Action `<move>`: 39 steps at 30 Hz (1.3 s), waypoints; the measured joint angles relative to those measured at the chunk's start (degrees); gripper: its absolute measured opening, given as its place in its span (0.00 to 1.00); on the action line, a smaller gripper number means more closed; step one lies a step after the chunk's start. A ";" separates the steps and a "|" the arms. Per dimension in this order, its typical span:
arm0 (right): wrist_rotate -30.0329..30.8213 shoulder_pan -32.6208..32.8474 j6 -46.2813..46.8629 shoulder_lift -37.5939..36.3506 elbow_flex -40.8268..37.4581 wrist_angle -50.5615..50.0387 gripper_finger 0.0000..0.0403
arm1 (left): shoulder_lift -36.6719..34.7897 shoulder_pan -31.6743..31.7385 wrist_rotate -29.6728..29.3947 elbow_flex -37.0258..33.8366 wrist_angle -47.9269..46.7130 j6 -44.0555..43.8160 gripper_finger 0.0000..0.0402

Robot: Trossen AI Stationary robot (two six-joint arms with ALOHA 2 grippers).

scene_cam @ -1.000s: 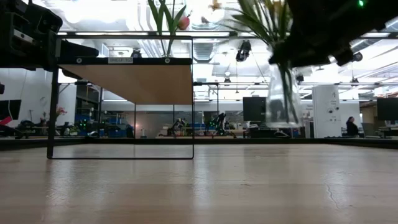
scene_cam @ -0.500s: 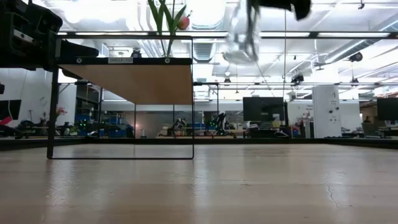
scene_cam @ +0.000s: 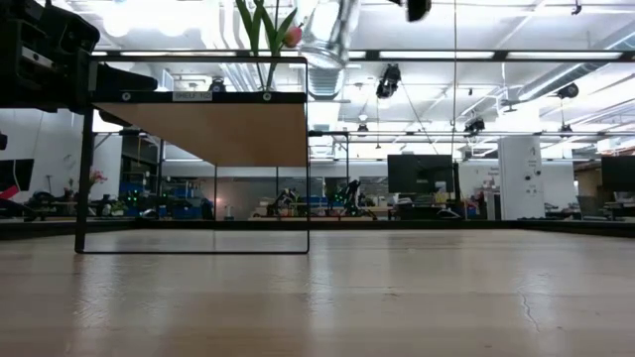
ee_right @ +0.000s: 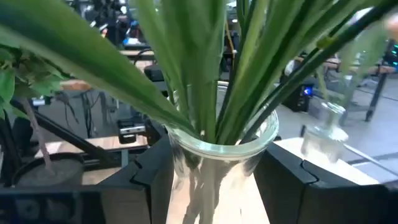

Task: Pick and place flowers into a vace then onto a shelf
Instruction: Put the top transparent vase on the shelf

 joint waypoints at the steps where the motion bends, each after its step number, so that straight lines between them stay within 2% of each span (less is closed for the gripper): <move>1: -0.97 -0.45 -0.57 1.08 1.50 -0.67 0.43 | -0.02 0.00 -0.02 0.00 -0.02 -0.02 0.00; 5: -1.66 -1.96 -1.53 5.39 8.20 -6.36 0.43 | -0.02 0.00 -0.02 0.00 -0.02 -0.01 0.00; 9: -1.41 -4.62 2.95 9.00 14.96 -14.15 0.44 | -0.02 0.00 -0.02 0.00 0.00 -0.01 0.00; 13: -1.68 -6.43 4.53 13.21 19.82 -17.12 0.45 | -0.02 0.00 -0.02 0.00 -0.01 0.00 0.00; 17: -7.13 -7.66 6.00 17.81 22.84 -17.23 0.44 | -0.01 0.00 -0.02 0.02 -0.02 -0.02 0.00; 22: -7.57 -8.83 6.49 21.24 24.81 -17.55 0.44 | -0.02 0.00 -0.02 0.02 -0.02 0.00 0.00; 30: -11.84 -9.37 7.95 22.17 24.93 -17.41 0.44 | -0.02 0.00 -0.02 0.00 -0.02 0.00 0.00; 39: -12.07 -9.39 8.21 22.23 24.84 -17.51 0.45 | -0.02 0.00 -0.02 0.00 0.00 -0.02 0.00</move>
